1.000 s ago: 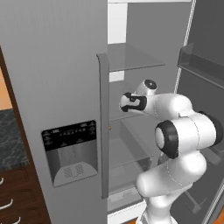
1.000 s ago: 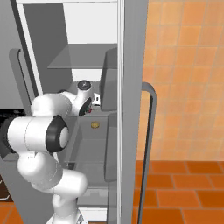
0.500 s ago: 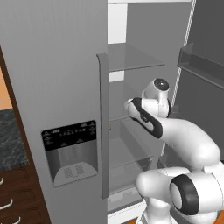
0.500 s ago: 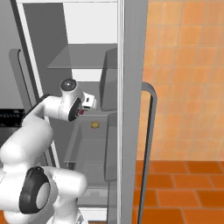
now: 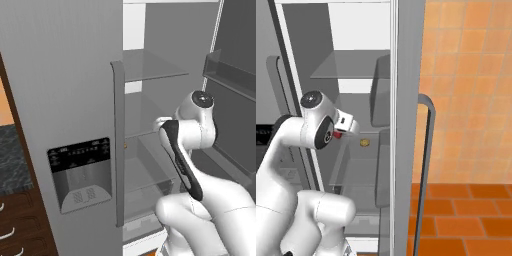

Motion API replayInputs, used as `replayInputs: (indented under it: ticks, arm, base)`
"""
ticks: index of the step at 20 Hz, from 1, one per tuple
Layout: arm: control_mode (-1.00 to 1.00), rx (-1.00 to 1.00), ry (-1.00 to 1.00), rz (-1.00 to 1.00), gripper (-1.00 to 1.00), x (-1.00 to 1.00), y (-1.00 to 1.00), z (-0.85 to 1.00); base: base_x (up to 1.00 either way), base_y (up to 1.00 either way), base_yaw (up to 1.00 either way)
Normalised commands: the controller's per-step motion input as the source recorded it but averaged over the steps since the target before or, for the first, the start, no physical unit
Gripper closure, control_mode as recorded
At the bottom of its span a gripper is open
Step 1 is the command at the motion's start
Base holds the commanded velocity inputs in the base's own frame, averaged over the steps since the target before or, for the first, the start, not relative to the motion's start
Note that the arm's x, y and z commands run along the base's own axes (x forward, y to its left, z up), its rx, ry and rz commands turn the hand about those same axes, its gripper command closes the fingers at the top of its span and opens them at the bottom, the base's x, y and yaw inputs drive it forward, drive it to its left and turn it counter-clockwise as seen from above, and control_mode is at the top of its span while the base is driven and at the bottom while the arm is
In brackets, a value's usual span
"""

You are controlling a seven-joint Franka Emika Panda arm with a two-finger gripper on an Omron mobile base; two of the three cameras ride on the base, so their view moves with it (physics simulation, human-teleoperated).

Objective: Take the strawberry from the fridge and place it on top of the pancake, located on the dining counter.

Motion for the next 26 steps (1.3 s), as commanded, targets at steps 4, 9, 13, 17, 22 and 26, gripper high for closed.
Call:
replayInputs:
  ticks: [4, 9, 13, 17, 22, 26]
  arm:
    - [-1.00, 0.00, 0.24, 0.00, 1.00, -0.73, 0.00, 0.30]
    - [-1.00, 0.00, 0.30, 0.00, 1.00, -0.60, -0.04, 0.26]
    - [-1.00, 0.00, 0.05, 0.02, 1.00, -0.83, 0.00, -0.10]
    - [-1.00, 0.00, -0.03, 0.06, 1.00, -0.86, 0.00, -0.12]
    - [-1.00, 0.00, 0.00, 0.01, 1.00, -0.12, 0.01, 0.00]
    - [-1.00, 0.00, 0.00, 0.00, 1.00, -0.03, 0.00, 0.00]
  base:
    - [0.00, 0.00, 0.00]
    - [0.00, 0.00, 0.00]
    - [0.00, 0.00, 0.00]
    - [0.00, 0.00, 0.00]
    - [0.00, 0.00, 0.00]
    - [0.00, 0.00, 0.00]
